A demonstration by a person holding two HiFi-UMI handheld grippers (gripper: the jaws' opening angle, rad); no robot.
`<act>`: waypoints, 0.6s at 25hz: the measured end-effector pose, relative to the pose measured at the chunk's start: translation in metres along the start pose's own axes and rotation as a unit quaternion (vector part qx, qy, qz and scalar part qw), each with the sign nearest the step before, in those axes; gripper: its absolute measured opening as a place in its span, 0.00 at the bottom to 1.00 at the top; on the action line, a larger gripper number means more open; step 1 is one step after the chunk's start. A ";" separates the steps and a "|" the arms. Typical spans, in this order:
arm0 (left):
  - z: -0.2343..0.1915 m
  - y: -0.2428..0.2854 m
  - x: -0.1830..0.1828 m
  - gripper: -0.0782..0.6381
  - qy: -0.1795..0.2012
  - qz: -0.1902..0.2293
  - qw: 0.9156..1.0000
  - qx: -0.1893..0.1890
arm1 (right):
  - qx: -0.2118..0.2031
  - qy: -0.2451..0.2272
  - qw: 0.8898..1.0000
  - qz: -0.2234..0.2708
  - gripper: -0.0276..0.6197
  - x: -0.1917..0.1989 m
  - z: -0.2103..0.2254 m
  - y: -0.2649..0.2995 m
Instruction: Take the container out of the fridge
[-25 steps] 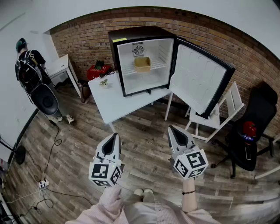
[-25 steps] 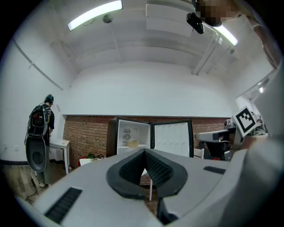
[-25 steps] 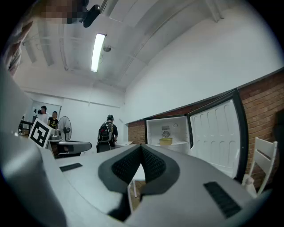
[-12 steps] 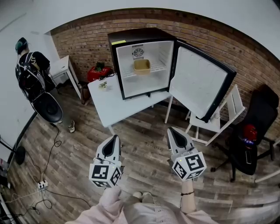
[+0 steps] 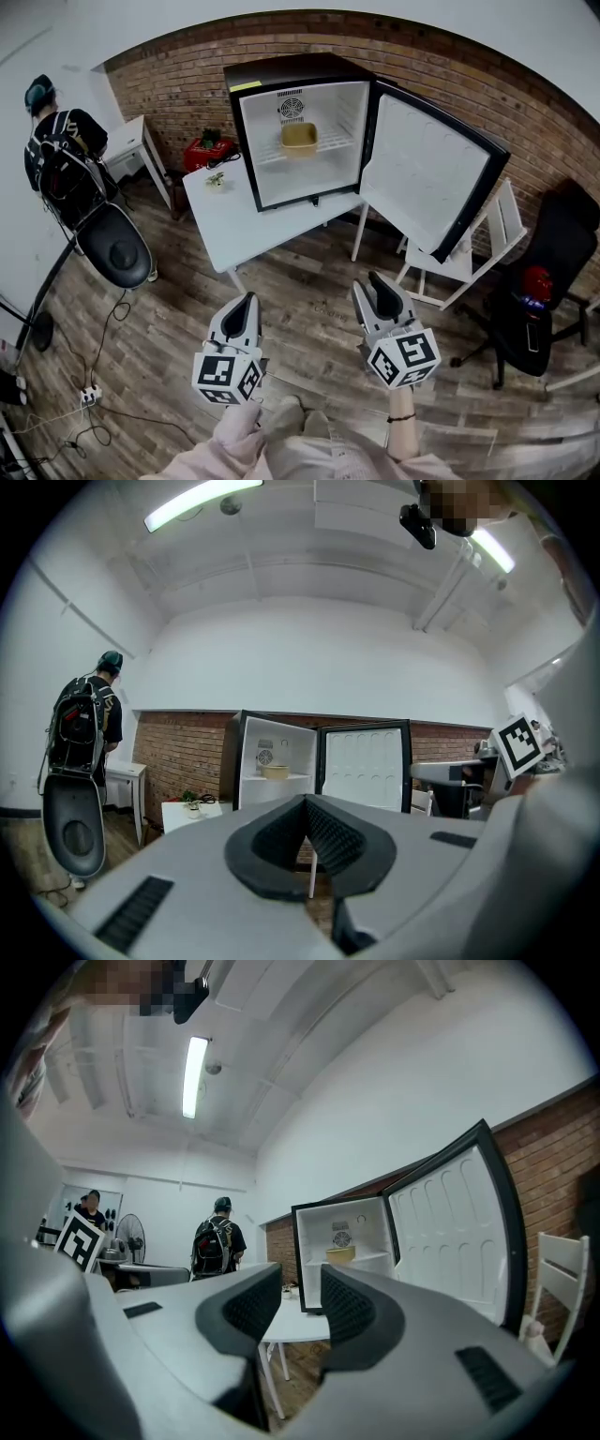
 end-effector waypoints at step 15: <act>-0.015 0.043 0.029 0.10 -0.012 -0.022 1.000 0.007 | 0.015 -0.006 1.000 -0.011 0.34 0.028 0.026 0.039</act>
Point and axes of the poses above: the fingertips, and each gripper's own axes: y forward along the fingers, z to its right, x out of its underside, the point moved 1 cm from there along -y, backward along the fingers, and after that the axes turned 15 degrees about z, right-handed, at the moved point
